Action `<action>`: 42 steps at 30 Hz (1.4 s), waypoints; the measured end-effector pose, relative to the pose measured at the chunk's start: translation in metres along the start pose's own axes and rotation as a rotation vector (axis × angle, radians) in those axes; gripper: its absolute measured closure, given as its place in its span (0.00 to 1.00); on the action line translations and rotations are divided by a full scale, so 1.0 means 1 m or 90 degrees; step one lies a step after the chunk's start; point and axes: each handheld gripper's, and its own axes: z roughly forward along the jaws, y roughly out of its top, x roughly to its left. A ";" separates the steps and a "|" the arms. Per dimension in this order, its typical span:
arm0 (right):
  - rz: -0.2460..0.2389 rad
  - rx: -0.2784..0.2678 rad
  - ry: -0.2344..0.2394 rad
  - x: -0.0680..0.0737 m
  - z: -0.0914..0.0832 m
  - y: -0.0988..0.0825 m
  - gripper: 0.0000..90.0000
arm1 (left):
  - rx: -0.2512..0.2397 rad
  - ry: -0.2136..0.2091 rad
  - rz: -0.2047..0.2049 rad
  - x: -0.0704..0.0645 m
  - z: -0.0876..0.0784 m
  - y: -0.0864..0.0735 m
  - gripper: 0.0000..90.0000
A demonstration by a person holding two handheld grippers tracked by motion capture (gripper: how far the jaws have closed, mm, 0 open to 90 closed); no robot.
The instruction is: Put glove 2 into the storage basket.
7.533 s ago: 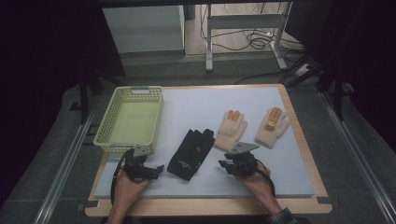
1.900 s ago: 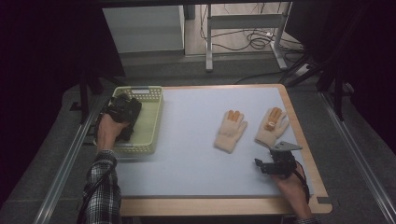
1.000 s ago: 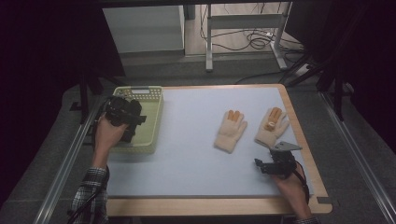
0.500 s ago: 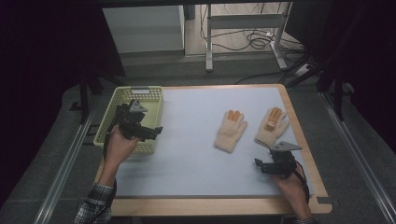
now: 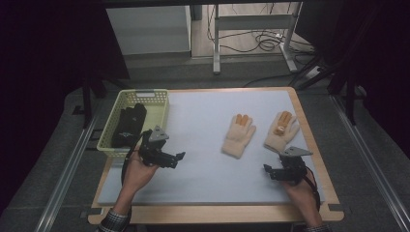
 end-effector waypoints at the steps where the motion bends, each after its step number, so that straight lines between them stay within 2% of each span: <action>1: 0.000 0.000 0.000 0.000 0.000 0.000 0.24 | 0.002 -0.002 0.003 -0.004 0.002 -0.003 0.00; 6: 0.000 0.000 0.000 0.000 0.000 0.000 0.24 | 0.006 -0.019 0.010 -0.021 0.014 -0.021 0.00; 10: 0.000 0.000 0.000 0.000 0.000 0.000 0.24 | 0.022 -0.032 0.004 -0.031 0.027 -0.038 0.00; 15: -0.001 0.000 -0.001 0.000 0.000 0.000 0.24 | 0.049 -0.026 -0.003 -0.034 0.039 -0.055 0.00; 19: -0.001 0.000 -0.001 0.000 0.000 0.000 0.24 | 0.076 0.000 0.008 -0.035 0.046 -0.063 0.00; 20: -0.002 0.001 -0.001 0.000 0.000 0.000 0.23 | 0.071 -0.012 -0.004 -0.033 0.047 -0.066 0.00; 22: -0.001 0.001 0.000 0.000 0.000 0.000 0.23 | 0.072 -0.038 -0.035 -0.028 0.049 -0.068 0.00; 23: -0.001 0.001 0.000 0.000 0.000 0.000 0.23 | 0.067 -0.042 -0.041 -0.026 0.048 -0.068 0.00; 25: -0.001 0.002 0.001 0.000 0.000 0.000 0.23 | 0.071 -0.033 -0.030 -0.029 0.049 -0.068 0.00; 34: -0.007 -0.001 0.002 0.006 0.001 0.007 0.24 | 0.069 -0.034 -0.033 -0.028 0.049 -0.068 0.00; 42: -0.016 -0.019 0.032 0.006 0.012 0.044 0.31 | 0.069 -0.034 -0.033 -0.028 0.049 -0.068 0.00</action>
